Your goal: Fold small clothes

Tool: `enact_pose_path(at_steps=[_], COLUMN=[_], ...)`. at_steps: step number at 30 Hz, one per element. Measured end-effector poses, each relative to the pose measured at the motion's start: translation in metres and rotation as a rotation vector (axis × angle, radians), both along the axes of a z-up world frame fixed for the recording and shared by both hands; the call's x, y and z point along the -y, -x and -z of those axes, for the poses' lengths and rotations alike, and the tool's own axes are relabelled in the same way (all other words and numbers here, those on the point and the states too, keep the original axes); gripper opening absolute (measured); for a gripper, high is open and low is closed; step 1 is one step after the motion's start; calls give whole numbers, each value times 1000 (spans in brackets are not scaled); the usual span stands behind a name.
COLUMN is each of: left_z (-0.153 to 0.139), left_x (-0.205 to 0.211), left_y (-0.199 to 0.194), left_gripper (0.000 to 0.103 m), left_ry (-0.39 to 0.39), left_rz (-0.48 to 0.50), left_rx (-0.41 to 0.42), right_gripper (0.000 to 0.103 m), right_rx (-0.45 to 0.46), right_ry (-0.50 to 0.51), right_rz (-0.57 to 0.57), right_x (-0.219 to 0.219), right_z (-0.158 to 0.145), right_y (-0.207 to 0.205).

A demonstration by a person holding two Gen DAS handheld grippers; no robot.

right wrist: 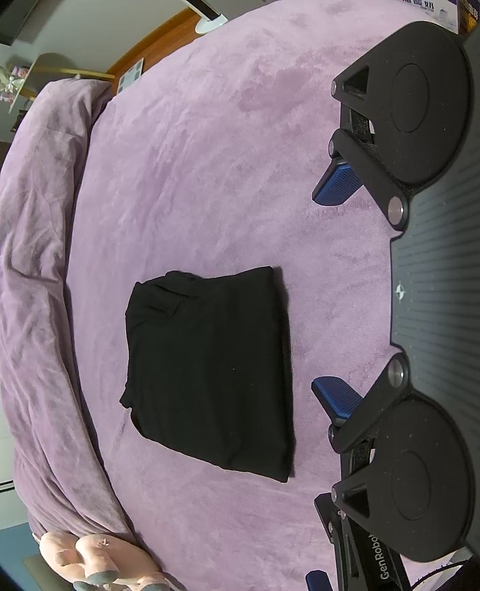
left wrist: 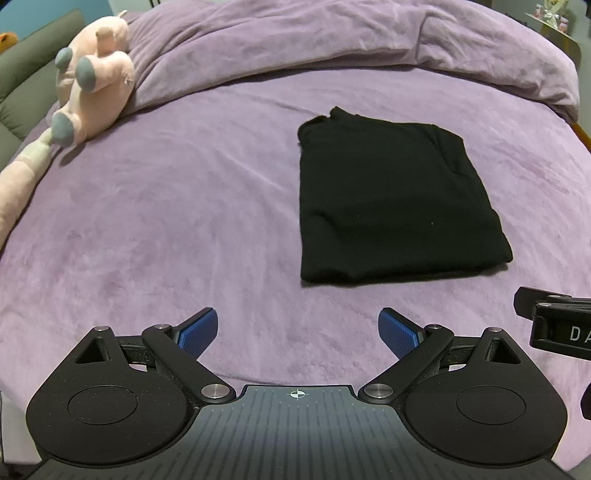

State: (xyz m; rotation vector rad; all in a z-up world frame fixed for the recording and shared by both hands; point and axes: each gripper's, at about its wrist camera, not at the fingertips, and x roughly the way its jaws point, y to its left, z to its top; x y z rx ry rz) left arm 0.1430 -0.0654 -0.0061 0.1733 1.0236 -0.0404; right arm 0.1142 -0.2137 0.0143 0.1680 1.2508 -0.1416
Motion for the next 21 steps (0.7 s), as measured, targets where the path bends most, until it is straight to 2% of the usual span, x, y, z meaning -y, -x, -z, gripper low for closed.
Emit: enact_pose_path(at_steps=[21], left_z=[3], left_x=[3], left_y=[-1], left_gripper=[98], left_ry=[25], left_rz=[15], left_rx=[-27], right_gripper=[99], right_rx=[-7], right_ry=[-2], right_rz=[1], right_x=[-2], right_z=[2], right_y=[2])
